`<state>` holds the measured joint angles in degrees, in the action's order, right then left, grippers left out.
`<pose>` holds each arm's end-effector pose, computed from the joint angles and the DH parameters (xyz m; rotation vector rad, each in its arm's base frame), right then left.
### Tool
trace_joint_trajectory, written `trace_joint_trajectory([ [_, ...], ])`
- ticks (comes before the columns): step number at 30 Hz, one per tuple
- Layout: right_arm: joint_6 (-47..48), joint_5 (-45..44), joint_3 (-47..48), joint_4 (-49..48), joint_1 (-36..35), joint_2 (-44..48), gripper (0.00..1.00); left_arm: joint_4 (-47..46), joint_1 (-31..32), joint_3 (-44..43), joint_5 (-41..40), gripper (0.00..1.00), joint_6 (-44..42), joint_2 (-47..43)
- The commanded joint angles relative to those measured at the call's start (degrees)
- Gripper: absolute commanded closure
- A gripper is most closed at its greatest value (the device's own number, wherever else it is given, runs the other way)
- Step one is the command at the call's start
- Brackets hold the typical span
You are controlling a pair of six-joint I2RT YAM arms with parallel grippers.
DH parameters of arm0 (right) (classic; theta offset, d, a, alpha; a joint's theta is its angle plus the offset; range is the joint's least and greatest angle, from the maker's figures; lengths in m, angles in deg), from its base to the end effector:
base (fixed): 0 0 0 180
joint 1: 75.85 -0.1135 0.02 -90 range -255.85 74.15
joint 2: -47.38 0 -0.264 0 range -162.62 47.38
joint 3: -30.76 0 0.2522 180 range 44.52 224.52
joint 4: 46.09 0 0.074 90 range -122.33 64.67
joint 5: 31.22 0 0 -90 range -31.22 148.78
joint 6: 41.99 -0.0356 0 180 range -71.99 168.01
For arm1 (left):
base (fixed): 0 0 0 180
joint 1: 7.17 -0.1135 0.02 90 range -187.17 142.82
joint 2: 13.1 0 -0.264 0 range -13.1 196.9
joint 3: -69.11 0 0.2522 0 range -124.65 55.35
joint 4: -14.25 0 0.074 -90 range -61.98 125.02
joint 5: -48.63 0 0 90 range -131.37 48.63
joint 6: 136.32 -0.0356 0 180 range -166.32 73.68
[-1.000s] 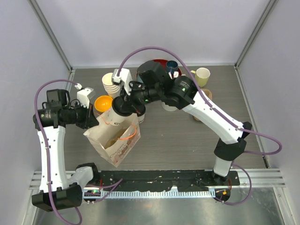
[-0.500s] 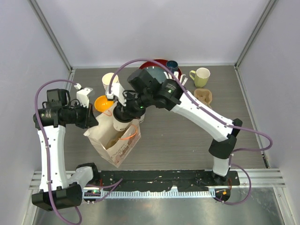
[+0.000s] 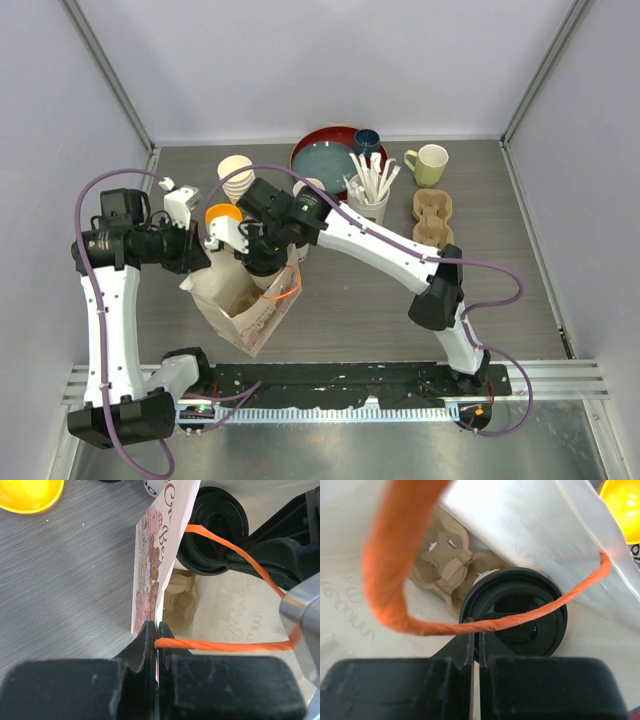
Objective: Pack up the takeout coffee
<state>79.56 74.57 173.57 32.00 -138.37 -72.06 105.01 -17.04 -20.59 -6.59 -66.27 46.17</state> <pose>0.1962 0.3982 0.3551 -1.9536 1.6650 0.5604 0.1549 0.0063 0.3785 0.4153 2.4089 -0.5712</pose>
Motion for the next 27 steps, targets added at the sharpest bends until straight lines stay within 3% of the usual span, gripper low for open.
trace_joint_trajectory([
  [1,1.9,-3.0,-1.7,-0.8,-0.3,1.1,0.99,3.8,-0.2,-0.9,0.5,1.00,-0.2,0.1],
  [14,-0.3,-2.1,-14.3,-7.4,-0.3,2.6,0.99,-2.6,-0.2,0.1,-10.4,1.00,8.4,0.2],
  [22,-4.1,-3.0,-15.6,-8.3,-0.2,-0.5,0.99,0.2,-0.2,-0.8,1.6,1.00,4.6,-1.7],
  [27,-5.4,-2.7,-16.5,-10.9,-0.1,-1.1,0.99,1.0,-0.1,0.9,2.1,1.00,3.6,-1.8],
])
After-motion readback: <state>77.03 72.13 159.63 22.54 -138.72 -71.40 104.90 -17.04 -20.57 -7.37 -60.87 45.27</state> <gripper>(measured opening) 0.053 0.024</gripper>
